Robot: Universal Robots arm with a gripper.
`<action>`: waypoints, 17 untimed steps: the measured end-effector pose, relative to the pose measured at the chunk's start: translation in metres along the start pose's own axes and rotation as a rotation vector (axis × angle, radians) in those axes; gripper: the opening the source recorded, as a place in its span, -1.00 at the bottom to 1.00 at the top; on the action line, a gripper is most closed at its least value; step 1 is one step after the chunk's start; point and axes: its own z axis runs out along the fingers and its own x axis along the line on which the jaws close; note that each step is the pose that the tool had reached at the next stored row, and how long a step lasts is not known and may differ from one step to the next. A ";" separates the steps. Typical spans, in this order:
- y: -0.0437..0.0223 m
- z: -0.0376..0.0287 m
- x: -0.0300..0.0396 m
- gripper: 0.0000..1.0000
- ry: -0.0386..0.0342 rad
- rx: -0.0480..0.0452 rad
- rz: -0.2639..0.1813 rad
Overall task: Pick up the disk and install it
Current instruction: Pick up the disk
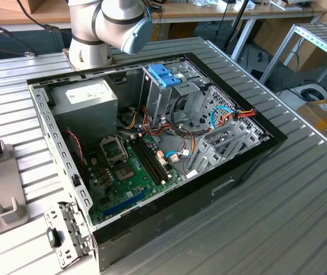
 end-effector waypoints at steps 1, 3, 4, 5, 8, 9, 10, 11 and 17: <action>0.0000 0.0000 0.0000 -0.80 0.0003 0.0001 -0.006; 0.0000 0.0000 0.0000 -0.80 0.0006 0.0003 -0.015; 0.0000 0.0000 0.0000 -0.80 0.0008 0.0004 -0.019; 0.0000 0.0000 0.0000 -0.80 0.0009 0.0005 -0.023; 0.0000 0.0000 0.0000 -0.80 0.0015 0.0008 -0.037; 0.0000 0.0000 0.0000 -0.80 0.0016 0.0009 -0.040; 0.0000 0.0000 0.0000 -0.80 0.0018 0.0009 -0.044; 0.0000 0.0000 0.0000 -0.80 0.0021 0.0012 -0.052; 0.0000 0.0000 0.0000 -0.80 0.0033 0.0019 -0.083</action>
